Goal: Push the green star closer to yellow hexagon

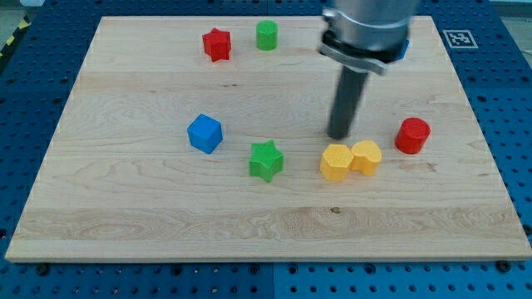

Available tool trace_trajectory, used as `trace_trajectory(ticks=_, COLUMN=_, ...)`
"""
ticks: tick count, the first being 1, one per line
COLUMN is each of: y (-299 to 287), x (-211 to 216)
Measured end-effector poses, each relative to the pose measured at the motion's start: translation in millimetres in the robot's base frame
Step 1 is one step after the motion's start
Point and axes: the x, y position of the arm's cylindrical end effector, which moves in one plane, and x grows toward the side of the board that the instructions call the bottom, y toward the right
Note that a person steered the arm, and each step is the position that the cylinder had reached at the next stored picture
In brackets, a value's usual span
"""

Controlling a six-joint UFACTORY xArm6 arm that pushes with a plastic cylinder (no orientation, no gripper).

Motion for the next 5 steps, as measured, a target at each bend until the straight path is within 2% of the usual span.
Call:
trace_trajectory(ticks=1, y=-73, x=-47)
trace_trajectory(ticks=3, y=-248, x=-60)
trace_trajectory(ticks=4, y=-293, x=-29)
trace_trajectory(ticks=5, y=-279, x=24)
